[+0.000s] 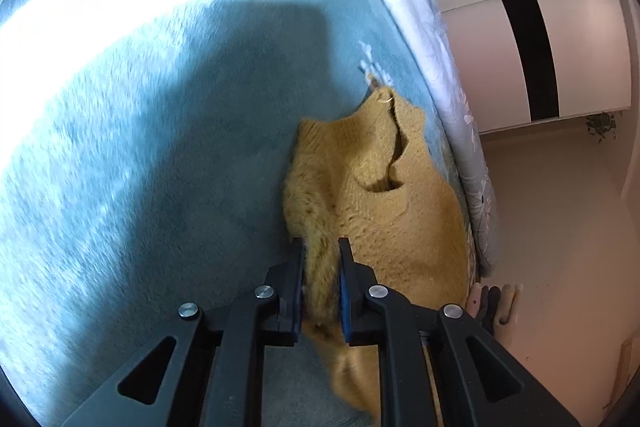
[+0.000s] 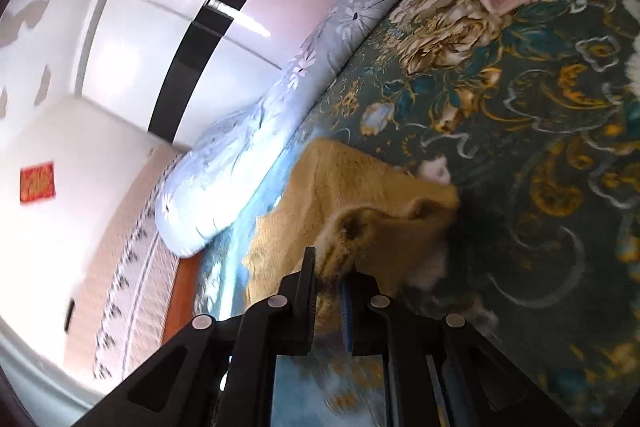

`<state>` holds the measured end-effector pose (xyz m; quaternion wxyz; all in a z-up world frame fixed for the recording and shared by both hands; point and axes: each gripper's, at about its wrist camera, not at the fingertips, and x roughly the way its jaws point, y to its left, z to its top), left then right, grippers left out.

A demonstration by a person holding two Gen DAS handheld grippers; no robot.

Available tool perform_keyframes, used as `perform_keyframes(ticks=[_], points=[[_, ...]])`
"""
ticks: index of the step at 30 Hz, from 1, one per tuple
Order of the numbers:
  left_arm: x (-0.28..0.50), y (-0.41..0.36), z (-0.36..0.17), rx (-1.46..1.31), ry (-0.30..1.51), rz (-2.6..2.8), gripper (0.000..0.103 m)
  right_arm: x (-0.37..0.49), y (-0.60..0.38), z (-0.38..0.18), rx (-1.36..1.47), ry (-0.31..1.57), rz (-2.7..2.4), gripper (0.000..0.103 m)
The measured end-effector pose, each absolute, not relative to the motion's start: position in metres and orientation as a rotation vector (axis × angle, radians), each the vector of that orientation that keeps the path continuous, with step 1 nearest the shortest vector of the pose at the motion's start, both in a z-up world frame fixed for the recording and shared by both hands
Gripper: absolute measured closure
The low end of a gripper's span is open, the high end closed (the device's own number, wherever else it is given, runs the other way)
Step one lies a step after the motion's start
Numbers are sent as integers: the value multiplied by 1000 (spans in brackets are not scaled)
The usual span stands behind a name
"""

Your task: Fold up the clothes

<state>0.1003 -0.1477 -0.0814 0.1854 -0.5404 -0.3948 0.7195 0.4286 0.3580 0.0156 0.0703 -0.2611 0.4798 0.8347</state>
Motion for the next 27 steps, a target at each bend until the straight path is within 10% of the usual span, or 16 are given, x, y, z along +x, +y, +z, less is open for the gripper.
perform_keyframes(ticks=[12,17,27], points=[[99,-131,-34,-1431,-1076,2047,93,434,391,38,-782,1539,2561,92],[22,-87,3,-1494,-1071,2011,93,315,431,79,-920,1443,2539,92],[-19,-47,283,-625,-950,2127,93,214,473,313,-316,1160,2934,93]])
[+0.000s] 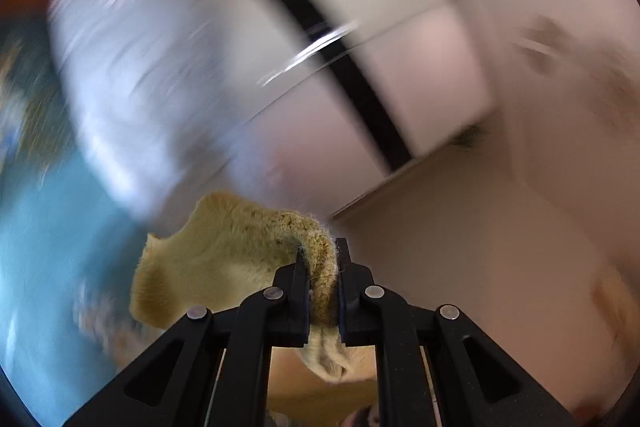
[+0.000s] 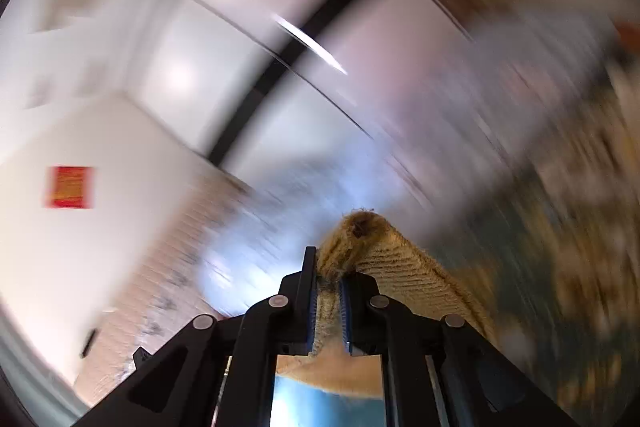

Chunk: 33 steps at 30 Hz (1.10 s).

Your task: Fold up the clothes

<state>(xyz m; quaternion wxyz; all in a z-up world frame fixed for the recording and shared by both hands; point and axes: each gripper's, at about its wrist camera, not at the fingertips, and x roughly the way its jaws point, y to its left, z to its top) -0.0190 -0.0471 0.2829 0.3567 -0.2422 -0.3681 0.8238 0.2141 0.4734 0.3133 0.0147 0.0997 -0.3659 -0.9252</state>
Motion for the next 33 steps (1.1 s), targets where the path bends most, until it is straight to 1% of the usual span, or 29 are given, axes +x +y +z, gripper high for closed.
perform_keyframes(ticks=[2,3,5,6,9,11,14,16,17,19,20,22,24,29,33], points=[[0,-56,293,-613,-900,2140,93,237,468,337,231,-1009,-2927,93],[5,-60,288,-660,-899,2141,93,247,468,339,232,-982,-2934,93],[14,-70,266,-816,-893,2145,93,265,469,327,297,-971,-2949,93],[20,-75,246,-912,-890,2139,93,272,471,316,342,-981,-2951,93],[38,-83,189,-1075,-886,2111,93,290,474,267,492,-1046,-2914,93],[52,-83,143,-1184,-876,2098,93,298,470,224,627,-1079,-2886,93],[75,-90,64,-1371,-929,2047,93,309,464,149,844,-1173,-2809,93],[90,-97,11,-1504,-1013,2003,93,318,463,90,994,-1275,-2731,93],[98,-100,-13,-1561,-1057,1974,93,323,464,70,1039,-1319,-2709,93],[115,-110,-39,-1582,-1144,1952,93,331,468,31,1122,-1406,-2665,93],[123,-115,-52,-1591,-1186,1940,93,337,471,21,1125,-1443,-2653,93],[136,-124,-57,-1565,-1219,1949,93,350,477,3,1121,-1516,-2629,93],[149,-128,-50,-1532,-1217,1961,93,361,481,2,1095,-1535,-2625,93],[175,-141,-21,-1421,-1204,2006,93,390,467,29,1042,-1440,-2674,93],[200,-160,-8,-1380,-1198,2027,93,416,446,47,989,-1404,-2670,93]])
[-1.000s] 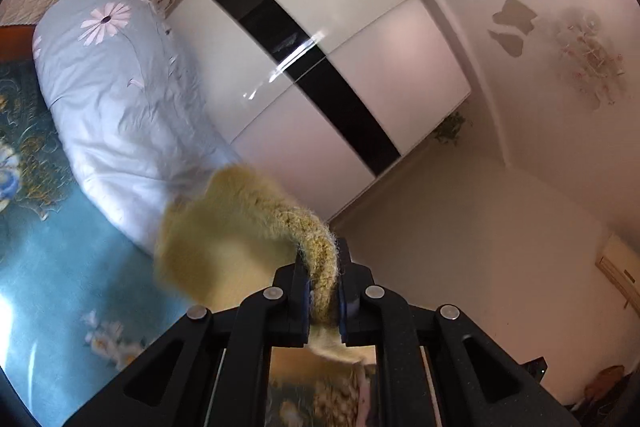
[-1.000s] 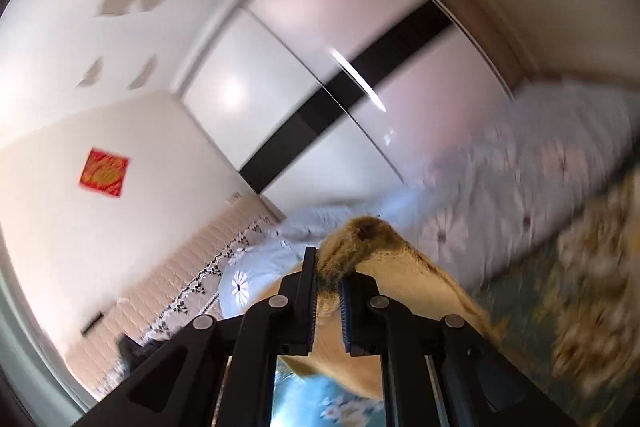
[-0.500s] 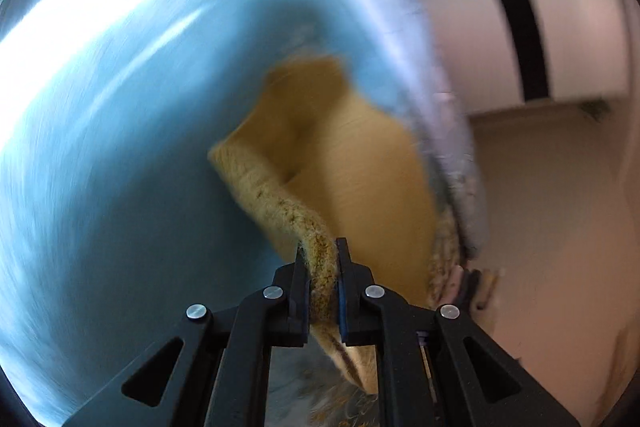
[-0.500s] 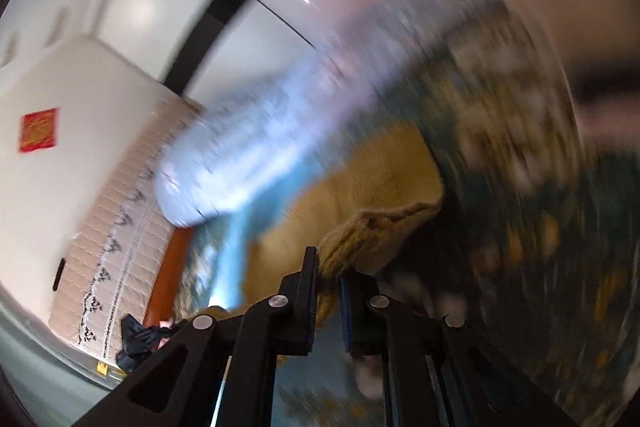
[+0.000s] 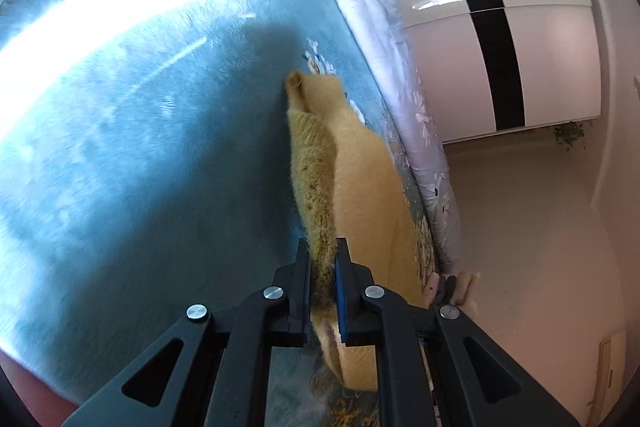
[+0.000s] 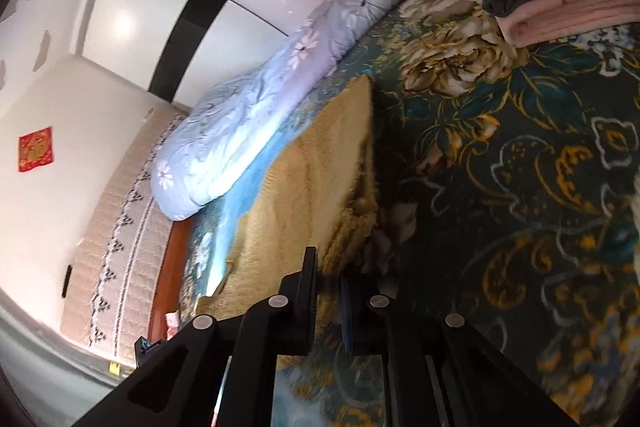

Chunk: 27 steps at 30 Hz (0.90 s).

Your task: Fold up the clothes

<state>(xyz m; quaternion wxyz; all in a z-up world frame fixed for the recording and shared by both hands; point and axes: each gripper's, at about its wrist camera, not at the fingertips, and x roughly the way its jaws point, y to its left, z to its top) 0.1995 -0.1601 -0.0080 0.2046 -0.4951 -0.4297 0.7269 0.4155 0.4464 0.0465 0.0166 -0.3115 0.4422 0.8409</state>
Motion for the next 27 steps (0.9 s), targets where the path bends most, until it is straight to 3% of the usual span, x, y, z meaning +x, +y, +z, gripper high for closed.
perform_keyframes(ticks=[15,27], points=[[281,-199,-5,-1333,-1266,1964,93,515,414,71,-915,1421,2690,93],[227,-187,-34,-1433,-1359,1874,93,452,442,50,-1057,1516,2523,93]])
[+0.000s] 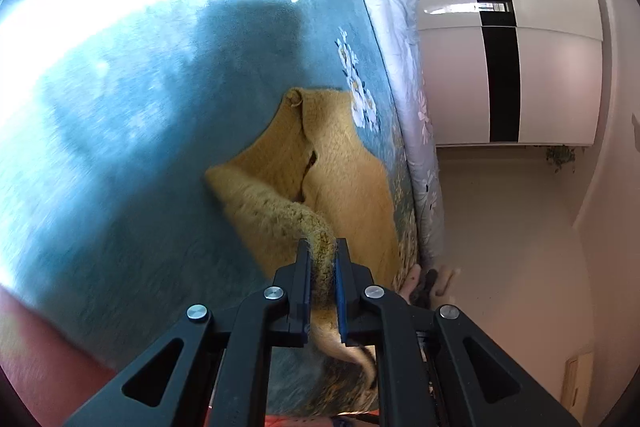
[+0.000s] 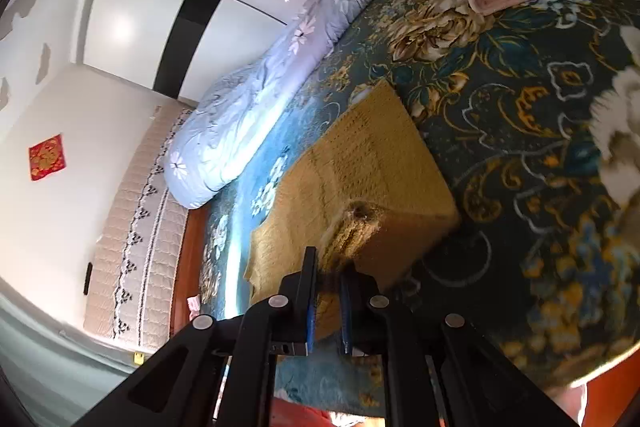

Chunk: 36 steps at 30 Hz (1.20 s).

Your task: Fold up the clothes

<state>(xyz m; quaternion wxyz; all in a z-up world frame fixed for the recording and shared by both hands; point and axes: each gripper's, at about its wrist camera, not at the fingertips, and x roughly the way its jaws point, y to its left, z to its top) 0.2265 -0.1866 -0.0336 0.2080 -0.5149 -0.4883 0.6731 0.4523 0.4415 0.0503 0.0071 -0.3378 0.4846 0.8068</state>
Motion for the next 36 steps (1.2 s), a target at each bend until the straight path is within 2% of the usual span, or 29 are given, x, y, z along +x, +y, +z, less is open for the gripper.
perform_keyframes(ticks=[9,22,31,36], points=[[157,-157,-39,-1490,-1369,1901,93,360,476,38,-1154,1551,2381,92],[70,-131,-88,-1619,-1557,1805,93,231,520,-26,-1251,1647,2103,91],[63,-134,-108,-1592,-1700,1661,93,215,539,-70,-1157,1887,1946,90],[70,-143,-99,-1524,-1748,1614,91,216,540,-63,-1139,1864,2026,84]])
